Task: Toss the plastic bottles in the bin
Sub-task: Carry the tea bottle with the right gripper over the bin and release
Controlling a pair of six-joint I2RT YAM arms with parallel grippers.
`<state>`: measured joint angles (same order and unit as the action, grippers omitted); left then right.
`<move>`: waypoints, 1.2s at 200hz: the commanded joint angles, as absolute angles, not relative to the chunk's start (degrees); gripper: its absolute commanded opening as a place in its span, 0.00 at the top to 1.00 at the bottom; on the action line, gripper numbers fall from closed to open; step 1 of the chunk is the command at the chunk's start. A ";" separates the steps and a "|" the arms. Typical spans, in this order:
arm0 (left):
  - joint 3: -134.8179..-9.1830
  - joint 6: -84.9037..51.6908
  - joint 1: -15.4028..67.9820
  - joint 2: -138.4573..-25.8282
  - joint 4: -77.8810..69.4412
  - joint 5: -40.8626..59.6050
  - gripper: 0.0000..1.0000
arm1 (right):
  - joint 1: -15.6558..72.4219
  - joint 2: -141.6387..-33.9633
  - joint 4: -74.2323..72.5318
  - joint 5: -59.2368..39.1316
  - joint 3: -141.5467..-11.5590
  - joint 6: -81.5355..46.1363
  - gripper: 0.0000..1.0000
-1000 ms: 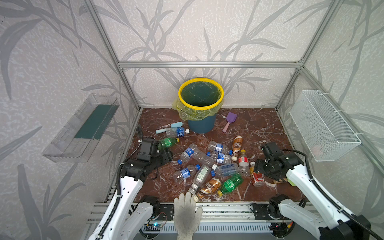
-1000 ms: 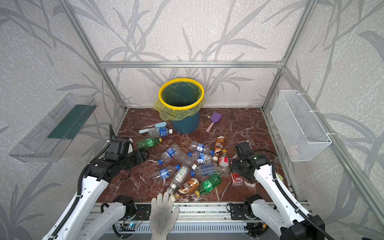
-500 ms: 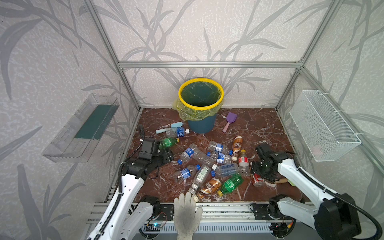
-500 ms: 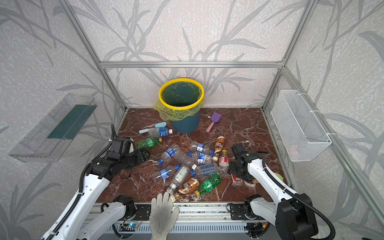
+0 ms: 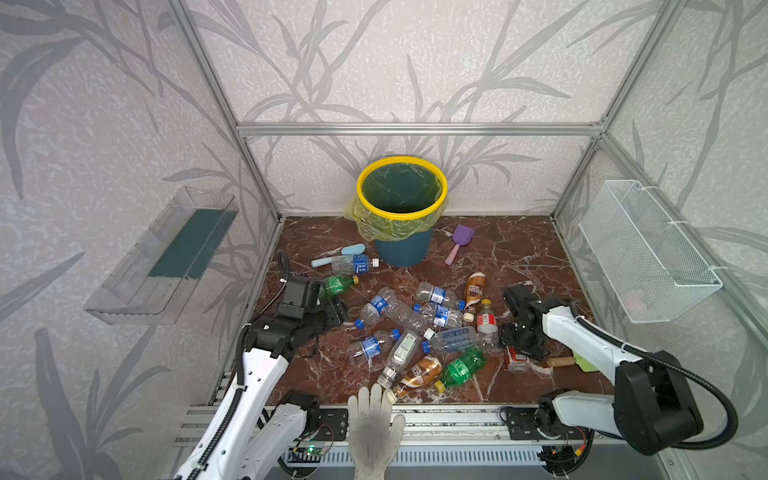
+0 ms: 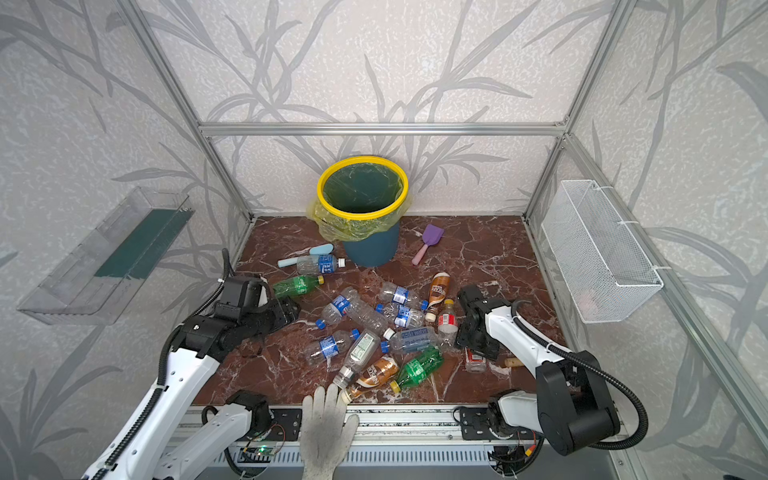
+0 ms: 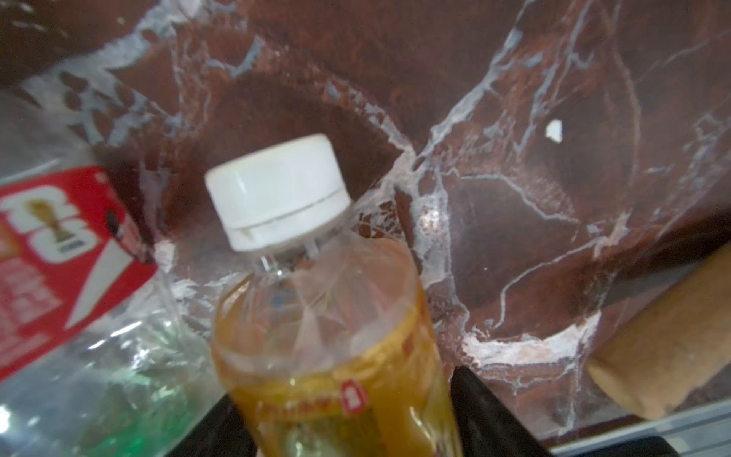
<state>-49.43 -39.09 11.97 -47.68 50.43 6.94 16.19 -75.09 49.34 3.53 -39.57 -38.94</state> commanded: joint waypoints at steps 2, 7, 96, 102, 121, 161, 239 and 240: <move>-50.06 -39.64 12.25 -47.23 51.67 6.15 0.22 | 15.91 -76.19 49.46 4.05 -40.69 -38.06 0.31; -50.18 -39.64 12.22 -47.35 51.68 6.15 0.22 | 15.91 -76.20 49.33 3.97 -40.78 -38.07 0.32; -50.97 -39.57 12.39 -47.81 51.60 6.16 0.22 | 15.73 -68.96 53.22 5.27 -43.95 -38.07 0.47; -50.97 -39.56 12.44 -47.88 51.52 6.15 0.22 | 15.73 -68.30 53.59 5.28 -44.47 -38.11 0.48; -50.87 -39.62 12.39 -47.94 51.33 6.44 0.22 | 15.73 -66.06 54.60 4.75 -45.92 -37.87 0.48; -50.64 -39.73 12.39 -48.24 50.91 6.93 0.22 | 15.73 -60.94 51.63 -0.49 -47.96 -34.73 0.48; -53.33 -39.59 12.40 -49.08 51.07 7.58 0.22 | 21.36 -74.75 31.88 -14.59 -84.95 -36.20 0.49; -53.38 -39.62 12.39 -49.11 51.06 7.61 0.22 | 21.53 -75.78 31.98 -14.59 -86.55 -36.21 0.49</move>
<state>-50.30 -39.22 12.27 -49.04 50.61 7.55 18.41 -65.49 43.13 -9.41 -64.62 -35.86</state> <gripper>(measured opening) 0.785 0.556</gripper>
